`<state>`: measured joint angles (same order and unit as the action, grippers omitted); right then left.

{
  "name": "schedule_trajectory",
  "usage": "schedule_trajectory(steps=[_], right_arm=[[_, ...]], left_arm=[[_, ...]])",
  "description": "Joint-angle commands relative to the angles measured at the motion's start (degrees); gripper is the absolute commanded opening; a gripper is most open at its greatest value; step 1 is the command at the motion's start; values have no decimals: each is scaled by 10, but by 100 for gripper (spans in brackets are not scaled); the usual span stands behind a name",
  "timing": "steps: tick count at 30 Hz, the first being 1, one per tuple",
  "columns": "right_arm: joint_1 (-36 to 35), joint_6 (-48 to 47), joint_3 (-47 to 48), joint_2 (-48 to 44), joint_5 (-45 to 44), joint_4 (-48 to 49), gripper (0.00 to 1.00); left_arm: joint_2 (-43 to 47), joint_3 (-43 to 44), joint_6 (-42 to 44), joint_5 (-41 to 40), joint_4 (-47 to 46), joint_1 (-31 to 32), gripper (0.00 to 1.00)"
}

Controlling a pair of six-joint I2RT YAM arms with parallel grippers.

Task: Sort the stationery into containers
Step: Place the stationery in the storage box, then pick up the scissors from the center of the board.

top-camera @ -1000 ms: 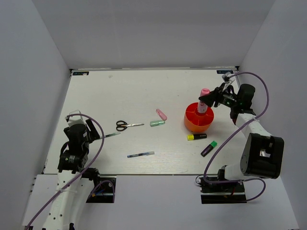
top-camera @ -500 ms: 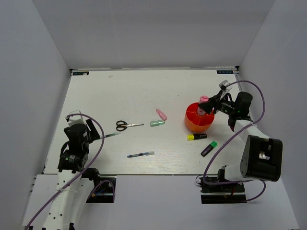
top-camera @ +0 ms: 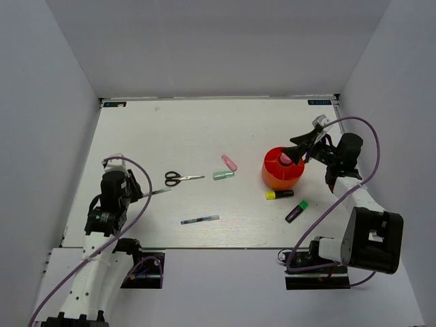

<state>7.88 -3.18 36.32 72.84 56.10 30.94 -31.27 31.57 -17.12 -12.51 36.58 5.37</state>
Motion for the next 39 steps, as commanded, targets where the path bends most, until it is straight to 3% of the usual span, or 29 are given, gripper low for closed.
schedule_trajectory(steps=[1,2,3,4,6,7,8,9,10,11,12,13,14,15,16,18,21,28,39], right_arm=[[1,-11,14,-29,-4,-5,61],[0,-16,17,-35,-13,-31,35],[-1,-17,32,-43,-37,-70,14],[-1,-17,52,-63,-50,-117,0],[1,14,89,-73,-103,-174,0],[2,26,115,-74,-97,-265,22],[2,25,130,-72,-66,-295,62],[1,22,153,-66,-42,-325,90],[1,17,170,-59,-20,-410,91],[2,-1,176,-56,62,-430,91],[2,-2,175,-53,83,-451,85],[0,-1,167,-60,104,-456,68],[0,11,161,-61,109,-454,43],[-1,15,149,-70,103,-451,5],[-1,19,133,-79,97,-444,0],[2,18,109,-92,82,-421,0],[3,-23,104,-104,75,-454,0],[6,-40,97,-99,90,-463,0],[14,-47,99,-97,112,-470,0]], left_arm=[[-33,29,6,93,-23,1,34],[-56,35,2,145,-22,0,14],[-86,43,1,164,-22,1,9],[-105,71,2,203,-22,0,3],[-178,104,3,246,-3,10,0],[-236,130,13,261,9,30,13],[-255,143,18,262,14,39,27],[-273,167,32,267,20,46,41],[-290,181,42,264,24,64,50],[-348,225,51,261,38,80,59],[-369,239,73,240,48,90,59],[-409,254,79,227,55,92,54],[-429,299,82,220,72,93,42],[-466,314,86,205,87,92,19],[-503,329,86,202,105,90,11],[-564,374,85,200,121,83,8],[-618,420,82,185,144,80,15],[-665,416,78,141,132,79,30],[-725,416,72,128,101,68,35]])
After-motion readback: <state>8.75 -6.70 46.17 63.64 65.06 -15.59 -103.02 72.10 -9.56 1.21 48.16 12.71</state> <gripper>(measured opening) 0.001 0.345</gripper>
